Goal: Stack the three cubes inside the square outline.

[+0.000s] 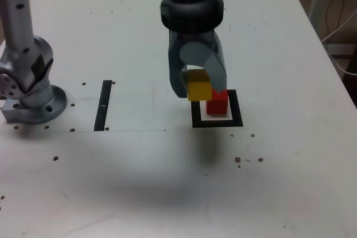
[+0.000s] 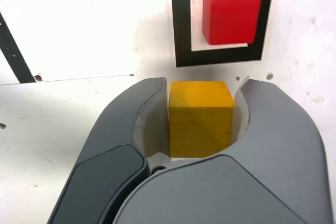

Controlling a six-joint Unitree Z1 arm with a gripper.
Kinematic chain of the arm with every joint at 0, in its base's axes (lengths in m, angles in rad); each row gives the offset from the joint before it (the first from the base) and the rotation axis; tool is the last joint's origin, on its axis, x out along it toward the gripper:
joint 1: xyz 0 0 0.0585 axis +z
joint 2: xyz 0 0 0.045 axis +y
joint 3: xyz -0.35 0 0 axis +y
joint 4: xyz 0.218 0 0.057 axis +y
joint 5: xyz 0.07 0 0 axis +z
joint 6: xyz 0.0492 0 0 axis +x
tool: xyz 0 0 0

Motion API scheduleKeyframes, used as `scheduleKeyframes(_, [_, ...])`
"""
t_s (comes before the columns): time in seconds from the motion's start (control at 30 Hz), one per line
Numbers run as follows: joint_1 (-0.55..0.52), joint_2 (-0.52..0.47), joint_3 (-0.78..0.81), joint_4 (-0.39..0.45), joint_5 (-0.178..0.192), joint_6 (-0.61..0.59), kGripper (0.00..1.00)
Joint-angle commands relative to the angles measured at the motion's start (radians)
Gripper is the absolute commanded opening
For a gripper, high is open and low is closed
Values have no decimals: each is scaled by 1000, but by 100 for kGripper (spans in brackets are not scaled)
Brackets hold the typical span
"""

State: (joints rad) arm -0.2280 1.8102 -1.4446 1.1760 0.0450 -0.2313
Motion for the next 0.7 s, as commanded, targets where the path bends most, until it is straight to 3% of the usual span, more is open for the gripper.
scheduleKeyframes(0.0, [3, 20, -13, -4, 13, -18, 11])
scheduleKeyframes(0.37, [45, 78, -33, -17, 68, -5, 11])
scheduleKeyframes(0.67, [79, 91, -16, -33, 72, 28, 14])
